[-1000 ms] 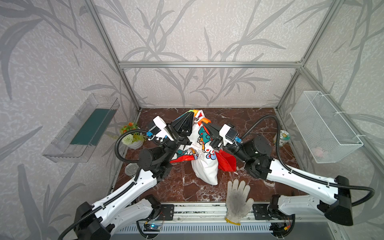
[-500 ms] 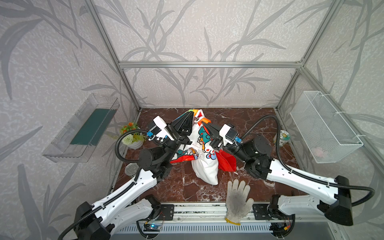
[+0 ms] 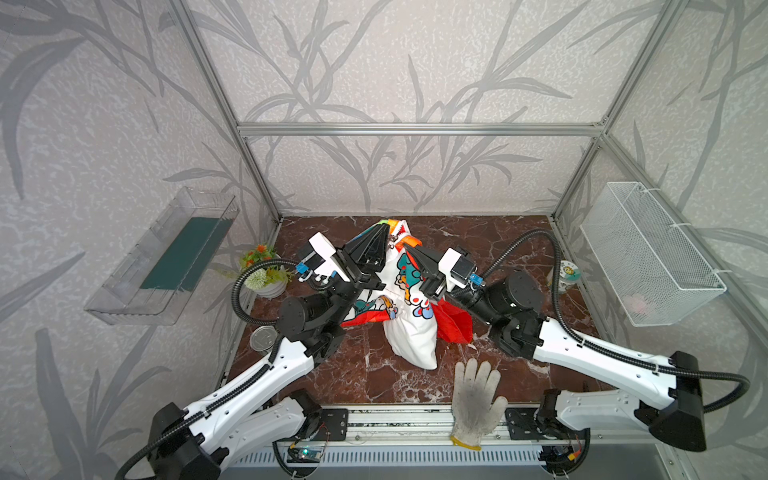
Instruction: Zip up the jacket
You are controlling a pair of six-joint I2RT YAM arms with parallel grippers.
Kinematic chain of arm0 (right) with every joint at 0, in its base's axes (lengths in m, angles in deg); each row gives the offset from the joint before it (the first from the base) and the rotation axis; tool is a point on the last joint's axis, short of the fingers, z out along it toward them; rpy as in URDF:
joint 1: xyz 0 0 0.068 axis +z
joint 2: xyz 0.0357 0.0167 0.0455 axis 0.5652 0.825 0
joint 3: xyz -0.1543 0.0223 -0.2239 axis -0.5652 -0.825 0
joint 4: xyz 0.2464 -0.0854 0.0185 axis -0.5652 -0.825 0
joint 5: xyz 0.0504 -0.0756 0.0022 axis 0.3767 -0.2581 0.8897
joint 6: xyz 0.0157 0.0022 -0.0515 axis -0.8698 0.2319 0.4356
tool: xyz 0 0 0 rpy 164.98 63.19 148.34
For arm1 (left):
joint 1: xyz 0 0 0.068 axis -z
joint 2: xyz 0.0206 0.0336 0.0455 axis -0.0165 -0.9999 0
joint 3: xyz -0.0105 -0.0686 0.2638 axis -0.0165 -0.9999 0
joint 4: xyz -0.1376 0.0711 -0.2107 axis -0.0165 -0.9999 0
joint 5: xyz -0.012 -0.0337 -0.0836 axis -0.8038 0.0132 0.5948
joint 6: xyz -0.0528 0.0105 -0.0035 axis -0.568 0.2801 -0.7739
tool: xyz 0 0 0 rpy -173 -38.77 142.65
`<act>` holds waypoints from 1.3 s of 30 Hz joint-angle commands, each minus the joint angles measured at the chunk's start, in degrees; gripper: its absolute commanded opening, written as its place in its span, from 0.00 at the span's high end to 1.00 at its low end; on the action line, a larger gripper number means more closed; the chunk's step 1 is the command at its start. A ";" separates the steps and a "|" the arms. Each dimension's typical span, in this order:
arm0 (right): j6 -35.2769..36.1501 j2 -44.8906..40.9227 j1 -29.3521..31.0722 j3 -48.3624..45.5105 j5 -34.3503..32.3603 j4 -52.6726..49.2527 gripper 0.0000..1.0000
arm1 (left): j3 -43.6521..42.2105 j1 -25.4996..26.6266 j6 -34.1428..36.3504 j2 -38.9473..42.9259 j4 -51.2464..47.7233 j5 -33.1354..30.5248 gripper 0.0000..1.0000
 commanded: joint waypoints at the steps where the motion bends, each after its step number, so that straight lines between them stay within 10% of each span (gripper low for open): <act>1: -0.65 -1.79 0.32 1.96 -0.86 3.36 1.00 | -0.43 0.41 1.31 1.01 1.72 0.03 1.00; 39: -6.24 -0.15 0.60 0.58 -3.17 8.68 1.00 | -1.15 1.79 8.04 2.02 2.72 -6.85 1.00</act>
